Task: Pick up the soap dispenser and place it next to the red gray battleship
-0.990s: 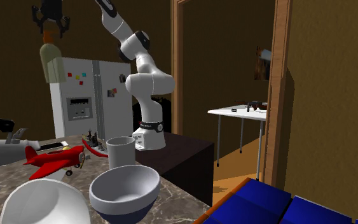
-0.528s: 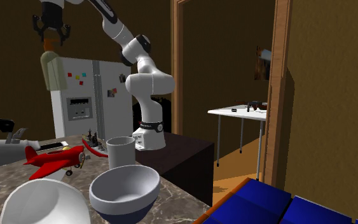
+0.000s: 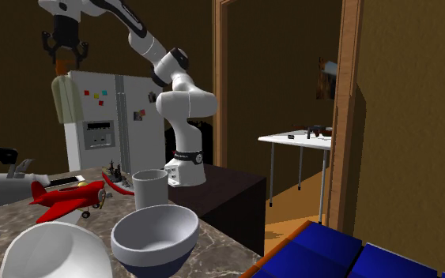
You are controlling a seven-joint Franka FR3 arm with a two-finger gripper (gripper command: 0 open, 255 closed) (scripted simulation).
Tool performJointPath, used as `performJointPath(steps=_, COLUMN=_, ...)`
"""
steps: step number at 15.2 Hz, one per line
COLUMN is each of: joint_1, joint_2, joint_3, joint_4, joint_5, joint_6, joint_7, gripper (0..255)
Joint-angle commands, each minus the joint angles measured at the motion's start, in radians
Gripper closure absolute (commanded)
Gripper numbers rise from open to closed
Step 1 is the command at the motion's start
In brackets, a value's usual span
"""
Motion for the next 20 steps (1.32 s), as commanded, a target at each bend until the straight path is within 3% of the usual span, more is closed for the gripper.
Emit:
performJointPath(steps=1, joint_1=-0.01, joint_2=-0.019, joint_3=-0.006, joint_4=-0.031, joint_5=-0.009, joint_6=0.014, joint_7=0.004, gripper=255)
performJointPath(steps=20, joint_1=-0.086, joint_2=-0.166, joint_3=-0.108, joint_4=-0.295, joint_5=-0.117, joint_6=0.152, joint_7=0.049, gripper=255)
